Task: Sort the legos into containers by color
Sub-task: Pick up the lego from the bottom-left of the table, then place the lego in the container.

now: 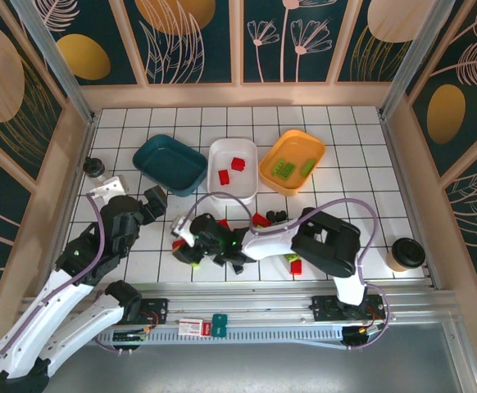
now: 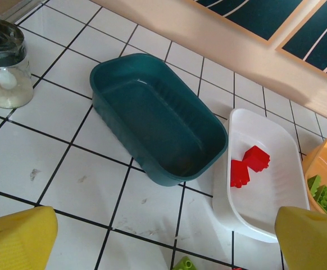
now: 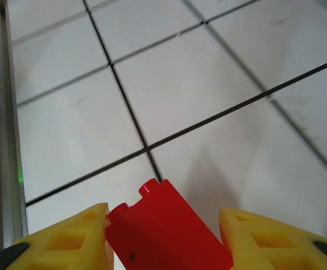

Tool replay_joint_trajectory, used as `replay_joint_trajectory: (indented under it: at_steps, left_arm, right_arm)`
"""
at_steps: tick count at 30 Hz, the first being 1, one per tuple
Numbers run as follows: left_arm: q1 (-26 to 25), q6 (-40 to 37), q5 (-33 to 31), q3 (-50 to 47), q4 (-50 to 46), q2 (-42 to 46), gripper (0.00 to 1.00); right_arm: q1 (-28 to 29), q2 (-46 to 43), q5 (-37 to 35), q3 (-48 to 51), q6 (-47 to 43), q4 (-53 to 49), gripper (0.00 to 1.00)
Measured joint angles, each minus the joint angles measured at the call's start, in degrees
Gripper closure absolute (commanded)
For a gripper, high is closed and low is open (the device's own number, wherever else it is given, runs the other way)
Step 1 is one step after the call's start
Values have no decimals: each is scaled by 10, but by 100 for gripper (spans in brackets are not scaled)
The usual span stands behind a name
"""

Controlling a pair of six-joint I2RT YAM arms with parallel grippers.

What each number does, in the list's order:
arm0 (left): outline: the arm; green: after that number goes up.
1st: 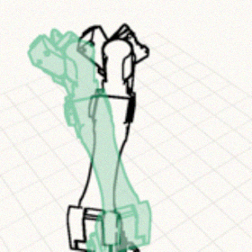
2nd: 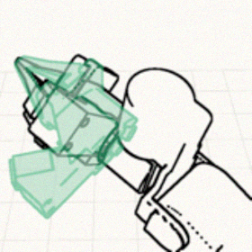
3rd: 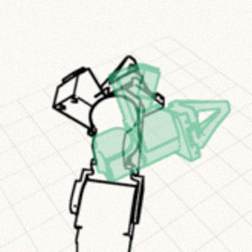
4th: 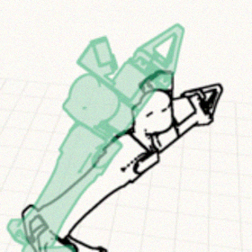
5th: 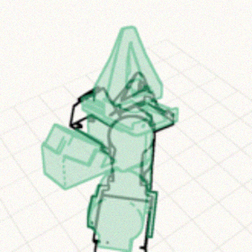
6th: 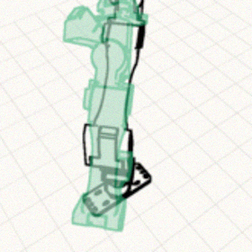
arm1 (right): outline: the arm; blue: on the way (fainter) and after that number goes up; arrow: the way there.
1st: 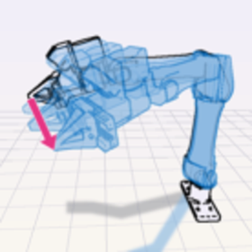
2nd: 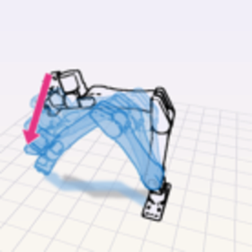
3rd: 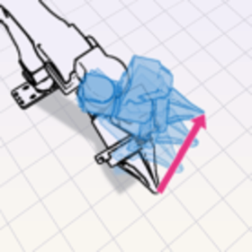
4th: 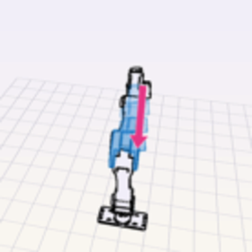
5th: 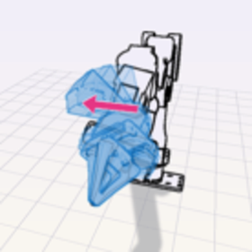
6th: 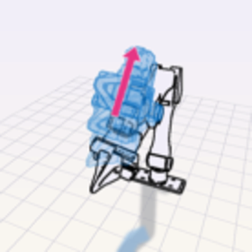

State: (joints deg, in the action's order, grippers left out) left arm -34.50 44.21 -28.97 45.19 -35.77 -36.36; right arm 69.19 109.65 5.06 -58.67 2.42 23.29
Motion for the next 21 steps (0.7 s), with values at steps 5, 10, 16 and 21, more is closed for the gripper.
replay_joint_trajectory:
  at_steps: [5, 10, 16, 21]
  left_arm:
    - [0, 0, 0, -3, 11, -7, 1]
    - [0, 0, 4, -23, 30, -14, 1]
    - [0, -1, 32, -66, 62, -34, 1]
    - [0, -9, 82, -99, 103, -81, 1]
  right_arm:
    - [-63, -80, 19, 58, 39, 48, 69]
    - [-150, -121, 23, 82, 68, 69, 69]
    - [-237, -106, 3, 41, 90, 27, 68]
    - [-259, -34, -29, -78, 111, -48, 58]
